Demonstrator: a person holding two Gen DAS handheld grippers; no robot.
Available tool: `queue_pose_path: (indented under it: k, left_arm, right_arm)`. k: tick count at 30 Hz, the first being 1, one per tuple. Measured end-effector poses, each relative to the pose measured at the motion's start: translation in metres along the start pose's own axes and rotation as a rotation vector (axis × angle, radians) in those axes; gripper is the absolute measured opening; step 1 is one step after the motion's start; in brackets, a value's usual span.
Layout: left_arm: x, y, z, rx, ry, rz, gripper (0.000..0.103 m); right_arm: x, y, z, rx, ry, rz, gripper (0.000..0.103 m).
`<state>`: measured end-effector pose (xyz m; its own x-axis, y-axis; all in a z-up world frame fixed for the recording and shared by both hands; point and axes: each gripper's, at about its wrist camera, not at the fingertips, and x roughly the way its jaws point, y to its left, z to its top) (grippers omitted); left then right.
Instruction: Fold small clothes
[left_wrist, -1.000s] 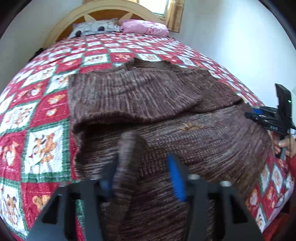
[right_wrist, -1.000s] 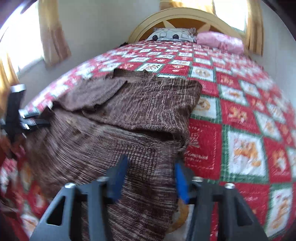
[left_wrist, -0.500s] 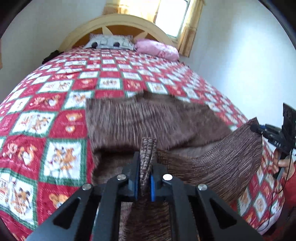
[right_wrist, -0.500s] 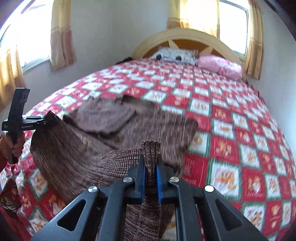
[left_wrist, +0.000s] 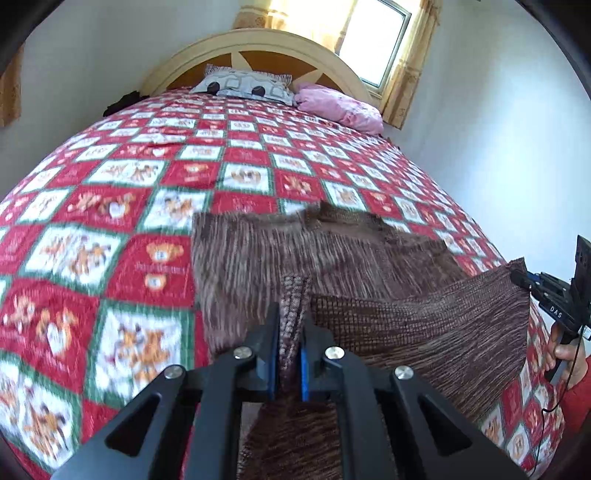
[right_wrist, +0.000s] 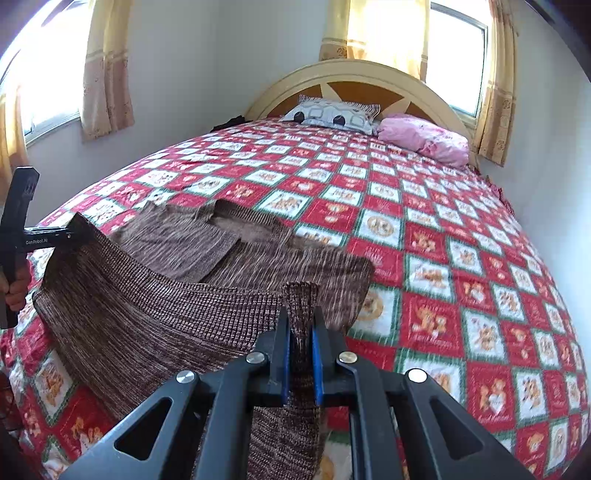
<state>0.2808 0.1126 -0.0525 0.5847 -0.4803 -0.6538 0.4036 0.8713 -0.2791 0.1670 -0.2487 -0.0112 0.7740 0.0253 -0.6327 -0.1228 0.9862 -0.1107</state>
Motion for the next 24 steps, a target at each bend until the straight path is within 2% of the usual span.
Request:
queue_pose_path:
  k: [5, 10, 15, 16, 19, 21, 23, 24]
  left_arm:
    - [0.021, 0.009, 0.041, -0.029, -0.025, 0.054, 0.009]
    - [0.052, 0.024, 0.075, -0.079, -0.044, 0.122, 0.007]
    - [0.102, 0.050, 0.092, -0.152, -0.024, 0.240, 0.007]
    - [0.105, 0.052, 0.091, -0.161, -0.012, 0.245, 0.006]
    - [0.110, 0.055, 0.083, -0.162, 0.054, 0.182, 0.007]
    - [0.103, 0.046, 0.077, -0.074, 0.082, 0.137, 0.007]
    - [0.094, 0.037, 0.071, 0.000, 0.091, 0.103, 0.014]
    - [0.091, 0.035, 0.069, 0.015, 0.094, 0.092, 0.024]
  right_arm:
    - [0.028, -0.016, 0.038, 0.007, -0.018, -0.014, 0.009]
    - [0.076, -0.030, 0.075, 0.006, -0.041, -0.068, 0.009]
    - [0.136, -0.033, 0.088, 0.013, -0.033, -0.148, 0.009]
    - [0.147, -0.032, 0.086, 0.007, -0.018, -0.176, 0.004]
    - [0.166, -0.037, 0.075, 0.034, 0.039, -0.167, 0.004]
    - [0.165, -0.040, 0.067, 0.035, 0.054, -0.149, 0.004]
    - [0.157, -0.043, 0.062, 0.034, 0.048, -0.135, 0.004]
    - [0.154, -0.044, 0.060, 0.042, 0.044, -0.127, 0.004]
